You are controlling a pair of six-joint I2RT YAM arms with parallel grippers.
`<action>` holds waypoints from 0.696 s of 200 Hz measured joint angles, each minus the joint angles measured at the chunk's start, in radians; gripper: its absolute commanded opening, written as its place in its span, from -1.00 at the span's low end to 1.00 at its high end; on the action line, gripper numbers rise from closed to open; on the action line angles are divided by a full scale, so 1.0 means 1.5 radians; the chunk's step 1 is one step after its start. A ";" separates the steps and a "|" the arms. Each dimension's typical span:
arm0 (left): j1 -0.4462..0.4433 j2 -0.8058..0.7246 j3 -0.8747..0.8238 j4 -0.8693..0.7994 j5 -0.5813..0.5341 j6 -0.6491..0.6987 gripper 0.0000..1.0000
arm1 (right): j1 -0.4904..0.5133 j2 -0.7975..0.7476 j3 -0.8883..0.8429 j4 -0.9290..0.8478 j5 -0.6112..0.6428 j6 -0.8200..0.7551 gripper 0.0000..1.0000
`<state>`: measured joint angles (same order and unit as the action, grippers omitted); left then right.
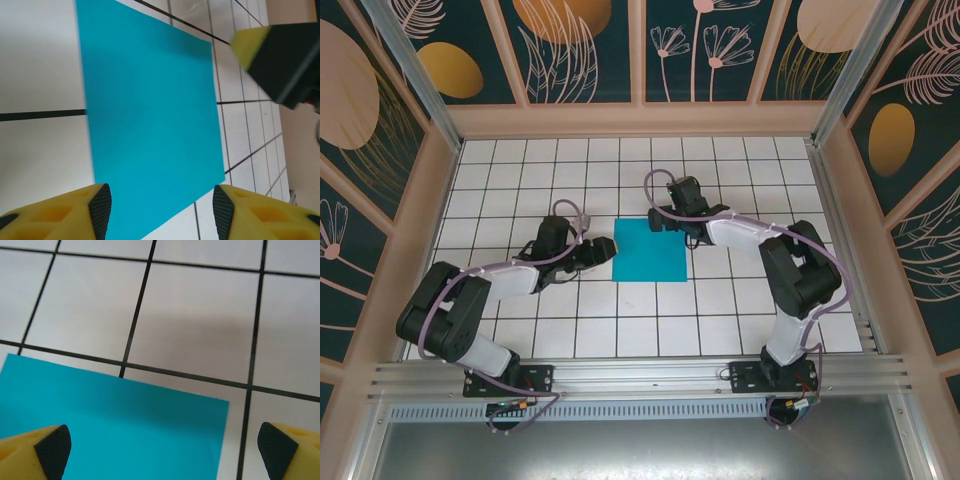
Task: Fold a paper plane with a square sheet of paper (fold left side to right side)
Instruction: Pick up the square sheet of paper from the center of the table.
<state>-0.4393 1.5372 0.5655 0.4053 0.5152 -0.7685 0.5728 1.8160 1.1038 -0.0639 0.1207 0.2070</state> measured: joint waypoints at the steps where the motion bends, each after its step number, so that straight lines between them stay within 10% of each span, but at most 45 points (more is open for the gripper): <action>1: -0.002 0.002 0.001 0.001 0.001 0.000 0.14 | 0.000 0.002 0.001 0.000 -0.001 0.000 0.98; 139: -0.045 0.114 0.045 -0.011 0.000 -0.014 -0.08 | 0.004 0.093 0.038 -0.009 -0.033 -0.010 0.95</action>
<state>-0.5072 1.7088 0.6323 0.3885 0.5148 -0.7898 0.5789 1.9556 1.1606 -0.0776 0.0708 0.1925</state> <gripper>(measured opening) 0.469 0.978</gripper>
